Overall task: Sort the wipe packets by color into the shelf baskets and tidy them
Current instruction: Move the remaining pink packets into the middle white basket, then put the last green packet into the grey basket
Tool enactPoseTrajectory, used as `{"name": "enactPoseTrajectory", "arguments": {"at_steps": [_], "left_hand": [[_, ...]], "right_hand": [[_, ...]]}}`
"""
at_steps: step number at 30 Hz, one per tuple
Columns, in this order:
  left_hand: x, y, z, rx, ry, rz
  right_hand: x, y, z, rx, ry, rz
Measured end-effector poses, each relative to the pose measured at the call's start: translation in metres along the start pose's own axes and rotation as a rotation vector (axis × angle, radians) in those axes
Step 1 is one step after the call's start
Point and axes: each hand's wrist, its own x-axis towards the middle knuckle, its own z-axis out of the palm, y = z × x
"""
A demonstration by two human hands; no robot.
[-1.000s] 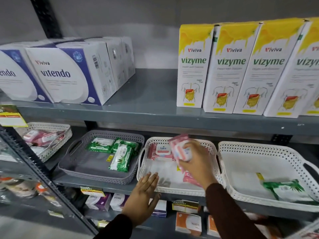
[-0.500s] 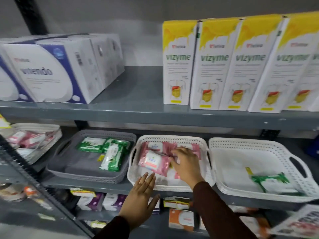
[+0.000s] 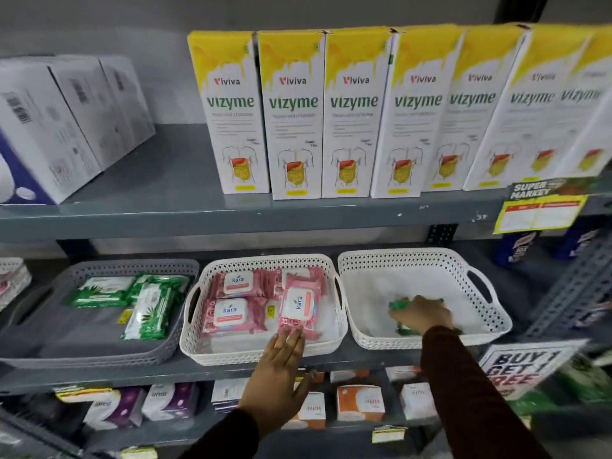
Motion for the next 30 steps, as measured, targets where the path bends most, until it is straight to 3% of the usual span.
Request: {"name": "enactPoseTrajectory", "arguments": {"at_steps": [3,7,12,17,21,25,30], "left_hand": [[-0.003,-0.004,-0.005,0.02,-0.013,0.055],[-0.008,-0.015,-0.015,0.037,-0.014,0.074],[-0.03,-0.045,-0.021,0.08,-0.034,0.025],[-0.068,-0.099,-0.053,0.106,0.088,-0.151],[-0.107,-0.165,-0.079,0.133,0.083,-0.367],[-0.142,-0.223,-0.096,0.187,0.022,-0.466],[-0.173,-0.273,-0.117,0.206,0.0,-0.46]], "right_hand": [[-0.009,-0.027,0.009,0.023,-0.053,-0.188],[-0.009,-0.036,0.014,-0.169,0.001,-0.224],[0.007,-0.016,0.026,0.141,0.026,-0.247],[-0.019,-0.048,0.021,0.487,0.312,-0.223],[-0.069,-0.122,0.017,0.651,0.382,-0.49],[-0.123,-0.213,0.041,0.568,0.325,-0.792],[-0.177,-0.326,0.1,0.363,0.09,-1.116]]}}
